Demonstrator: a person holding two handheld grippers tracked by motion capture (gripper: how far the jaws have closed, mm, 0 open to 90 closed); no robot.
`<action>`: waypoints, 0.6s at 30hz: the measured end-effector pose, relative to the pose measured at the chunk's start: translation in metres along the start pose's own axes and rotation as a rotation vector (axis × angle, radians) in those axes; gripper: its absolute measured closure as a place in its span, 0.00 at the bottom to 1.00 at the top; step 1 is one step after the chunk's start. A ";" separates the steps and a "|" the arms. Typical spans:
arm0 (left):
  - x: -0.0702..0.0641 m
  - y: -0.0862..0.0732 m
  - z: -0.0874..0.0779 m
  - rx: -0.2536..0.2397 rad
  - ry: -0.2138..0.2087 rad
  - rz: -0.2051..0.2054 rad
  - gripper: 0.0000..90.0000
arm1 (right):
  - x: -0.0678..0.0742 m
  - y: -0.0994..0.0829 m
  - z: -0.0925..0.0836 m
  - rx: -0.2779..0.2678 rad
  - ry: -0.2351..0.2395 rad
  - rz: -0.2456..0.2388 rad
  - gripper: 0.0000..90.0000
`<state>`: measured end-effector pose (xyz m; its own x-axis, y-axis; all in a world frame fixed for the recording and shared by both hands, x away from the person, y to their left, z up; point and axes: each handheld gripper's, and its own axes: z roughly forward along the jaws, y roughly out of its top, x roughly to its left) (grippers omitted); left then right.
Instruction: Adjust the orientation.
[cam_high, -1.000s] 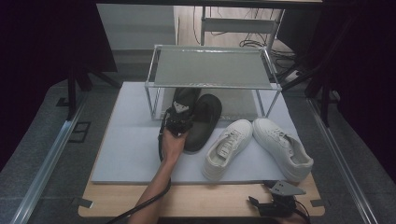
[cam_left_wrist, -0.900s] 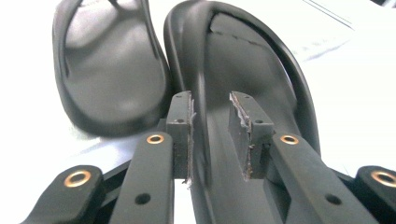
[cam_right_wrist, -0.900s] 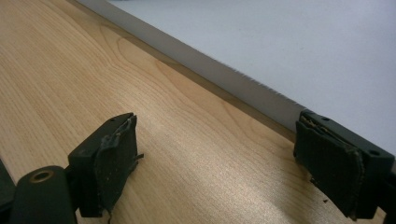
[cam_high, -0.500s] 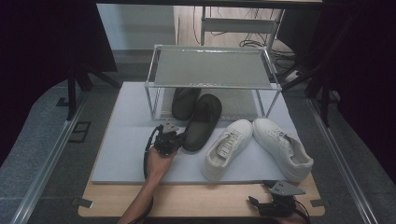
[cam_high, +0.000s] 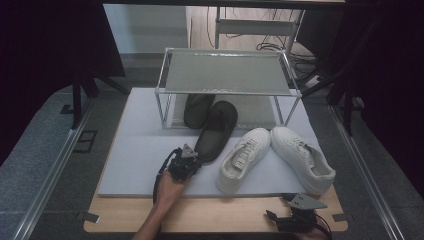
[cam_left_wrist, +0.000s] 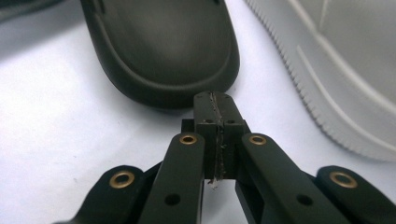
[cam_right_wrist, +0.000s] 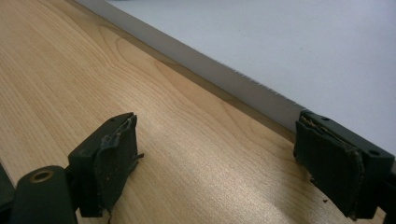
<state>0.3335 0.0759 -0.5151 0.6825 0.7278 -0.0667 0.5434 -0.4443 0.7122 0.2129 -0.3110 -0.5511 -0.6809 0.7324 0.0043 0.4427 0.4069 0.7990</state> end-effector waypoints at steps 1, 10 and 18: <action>-0.001 0.000 0.001 -0.003 0.006 0.007 1.00 | 0.000 0.000 0.000 0.001 0.001 0.000 0.15; -0.002 0.006 0.009 -0.011 0.016 0.014 0.99 | 0.000 0.000 0.000 0.001 0.001 0.001 0.15; -0.004 0.015 0.019 -0.025 0.013 0.019 0.99 | 0.000 0.000 0.000 -0.001 0.001 -0.001 0.15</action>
<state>0.3480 0.0562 -0.5178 0.6859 0.7264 -0.0440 0.5182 -0.4451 0.7303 0.2130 -0.3111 -0.5511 -0.6818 0.7316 0.0037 0.4414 0.4073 0.7995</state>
